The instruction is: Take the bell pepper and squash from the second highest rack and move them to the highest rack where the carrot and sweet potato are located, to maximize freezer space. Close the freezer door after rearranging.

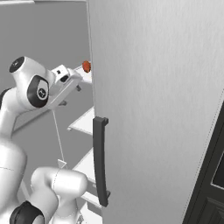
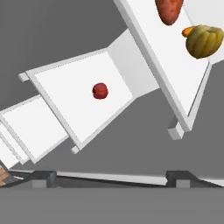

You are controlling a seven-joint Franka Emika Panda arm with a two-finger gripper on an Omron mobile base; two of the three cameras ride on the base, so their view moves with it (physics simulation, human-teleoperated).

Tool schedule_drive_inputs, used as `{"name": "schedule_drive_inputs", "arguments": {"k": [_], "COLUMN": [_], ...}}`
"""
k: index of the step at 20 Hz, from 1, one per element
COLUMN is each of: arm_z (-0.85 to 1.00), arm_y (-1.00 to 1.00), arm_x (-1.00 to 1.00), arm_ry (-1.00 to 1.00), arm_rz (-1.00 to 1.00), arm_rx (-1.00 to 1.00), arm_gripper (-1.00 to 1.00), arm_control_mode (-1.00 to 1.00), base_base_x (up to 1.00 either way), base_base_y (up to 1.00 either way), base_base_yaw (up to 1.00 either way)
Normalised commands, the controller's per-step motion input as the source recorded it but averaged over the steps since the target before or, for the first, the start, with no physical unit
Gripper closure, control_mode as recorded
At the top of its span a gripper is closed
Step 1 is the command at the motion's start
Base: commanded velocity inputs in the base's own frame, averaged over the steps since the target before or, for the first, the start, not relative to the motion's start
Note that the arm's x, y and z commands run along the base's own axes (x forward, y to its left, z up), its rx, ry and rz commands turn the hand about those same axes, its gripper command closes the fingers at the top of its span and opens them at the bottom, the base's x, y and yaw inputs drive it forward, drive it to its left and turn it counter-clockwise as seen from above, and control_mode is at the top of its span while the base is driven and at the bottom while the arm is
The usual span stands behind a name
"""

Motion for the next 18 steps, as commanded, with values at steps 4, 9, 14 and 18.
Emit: {"name": "schedule_drive_inputs", "arguments": {"k": [4,9,14,18], "arm_z": [-0.67,-0.67,-0.50,-0.38], "arm_y": [0.00,0.00,0.00,0.04], "arm_x": [-0.27,-0.01,0.38,0.61], "arm_ry": [0.00,0.02,0.09,0.01], "arm_rz": [0.00,0.00,0.00,0.00], "arm_rx": [0.00,-0.02,0.00,0.00], "arm_gripper": [-1.00,-1.00,-1.00,-1.00], "arm_control_mode": [-1.00,-1.00,-1.00,-1.00], "base_base_x": [0.00,0.00,0.00,0.00], "base_base_y": [0.00,0.00,0.00,0.00], "base_base_yaw": [0.00,0.00,0.00,0.00]}}
